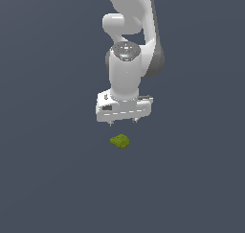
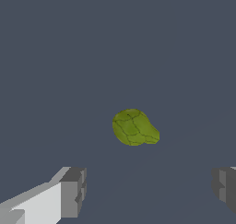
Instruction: Pick up the object and move it to a goal position.
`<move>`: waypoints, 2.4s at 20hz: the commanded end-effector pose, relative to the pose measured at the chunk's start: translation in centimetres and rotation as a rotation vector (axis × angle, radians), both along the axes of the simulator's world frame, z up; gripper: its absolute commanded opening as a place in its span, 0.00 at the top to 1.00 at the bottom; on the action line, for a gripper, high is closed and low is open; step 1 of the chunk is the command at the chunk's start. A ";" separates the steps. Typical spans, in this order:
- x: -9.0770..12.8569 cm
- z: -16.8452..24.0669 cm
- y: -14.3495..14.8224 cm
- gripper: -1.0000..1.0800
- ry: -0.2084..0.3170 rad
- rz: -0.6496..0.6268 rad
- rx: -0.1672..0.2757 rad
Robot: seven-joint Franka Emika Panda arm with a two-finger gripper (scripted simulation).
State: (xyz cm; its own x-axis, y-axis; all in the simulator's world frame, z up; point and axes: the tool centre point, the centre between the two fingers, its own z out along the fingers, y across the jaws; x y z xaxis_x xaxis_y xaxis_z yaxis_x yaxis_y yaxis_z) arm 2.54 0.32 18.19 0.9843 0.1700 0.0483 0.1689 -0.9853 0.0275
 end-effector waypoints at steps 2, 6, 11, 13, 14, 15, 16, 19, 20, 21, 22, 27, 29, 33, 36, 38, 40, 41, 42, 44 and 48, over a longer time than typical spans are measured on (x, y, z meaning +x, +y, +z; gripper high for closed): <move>0.1 -0.9 -0.2 0.04 0.007 0.068 -0.004; 0.3 -2.1 -0.4 0.04 0.017 0.168 -0.008; 0.6 -3.7 -0.7 0.04 0.029 0.301 -0.011; 0.7 -4.4 -0.8 0.04 0.033 0.355 -0.012; 0.7 -4.7 -0.9 0.04 0.035 0.381 -0.012; 0.7 -5.1 -0.9 0.04 0.038 0.408 -0.012; 0.8 -5.4 -1.0 0.04 0.040 0.434 -0.011; 0.9 -6.4 -1.2 0.04 0.045 0.513 -0.010; 0.9 -6.7 -1.2 0.04 0.047 0.536 -0.009; 0.9 -6.9 -1.2 0.04 0.048 0.559 -0.009; 0.9 -7.2 -1.3 0.04 0.049 0.580 -0.008; 1.0 -8.3 -1.4 0.04 0.054 0.664 -0.004; 1.0 -8.6 -1.5 0.04 0.055 0.689 -0.003; 1.0 -9.0 -1.5 0.04 0.056 0.721 -0.002; 1.0 -9.1 -1.6 0.04 0.057 0.731 -0.001; 1.0 -9.1 -1.6 0.04 0.057 0.727 -0.001; 1.0 -9.2 -1.6 0.04 0.057 0.727 -0.001; 1.0 -9.4 -1.6 0.04 0.057 0.727 -0.001; 1.0 -9.7 -1.6 0.04 0.057 0.728 -0.001; 1.0 -10.5 -1.6 0.04 0.057 0.729 -0.001; 0.9 -12.8 -1.6 0.04 0.057 0.731 -0.001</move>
State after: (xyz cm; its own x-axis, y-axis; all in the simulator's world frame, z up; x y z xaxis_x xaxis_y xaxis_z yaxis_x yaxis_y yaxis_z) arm 3.51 -1.24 6.30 0.6210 0.7838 0.0002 0.7838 -0.6210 0.0005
